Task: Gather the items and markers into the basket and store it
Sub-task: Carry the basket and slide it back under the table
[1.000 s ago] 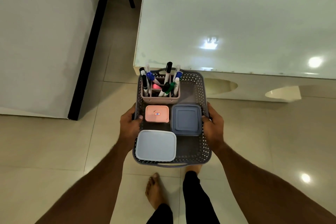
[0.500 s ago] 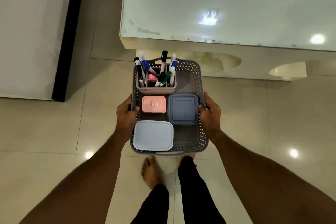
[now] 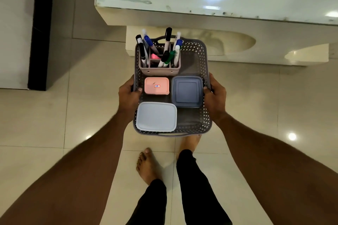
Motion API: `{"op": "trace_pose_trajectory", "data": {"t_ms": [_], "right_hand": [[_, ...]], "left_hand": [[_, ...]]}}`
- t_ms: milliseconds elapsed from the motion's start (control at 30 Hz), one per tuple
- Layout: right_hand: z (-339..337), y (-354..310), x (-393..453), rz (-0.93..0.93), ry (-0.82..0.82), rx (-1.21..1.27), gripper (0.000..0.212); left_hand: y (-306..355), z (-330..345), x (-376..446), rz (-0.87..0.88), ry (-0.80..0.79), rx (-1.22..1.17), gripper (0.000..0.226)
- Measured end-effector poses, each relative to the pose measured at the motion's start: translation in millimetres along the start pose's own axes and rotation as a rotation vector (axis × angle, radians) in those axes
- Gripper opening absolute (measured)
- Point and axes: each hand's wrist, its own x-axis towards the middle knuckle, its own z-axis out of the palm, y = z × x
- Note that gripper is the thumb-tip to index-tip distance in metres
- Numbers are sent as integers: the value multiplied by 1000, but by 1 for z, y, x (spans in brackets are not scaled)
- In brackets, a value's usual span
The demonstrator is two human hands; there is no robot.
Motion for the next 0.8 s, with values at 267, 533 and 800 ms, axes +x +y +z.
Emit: {"op": "trace_pose_trajectory", "data": {"t_ms": [267, 533, 800], "right_hand": [[2, 22, 66, -6, 10, 10, 46], [13, 40, 135, 54, 33, 54, 56], [23, 44, 211, -5, 67, -5, 49]], "left_hand": [[-13, 32, 69, 5, -6, 25, 54], [-12, 57, 136, 26, 17, 5, 60], [5, 74, 208, 99, 3, 11, 48]]}}
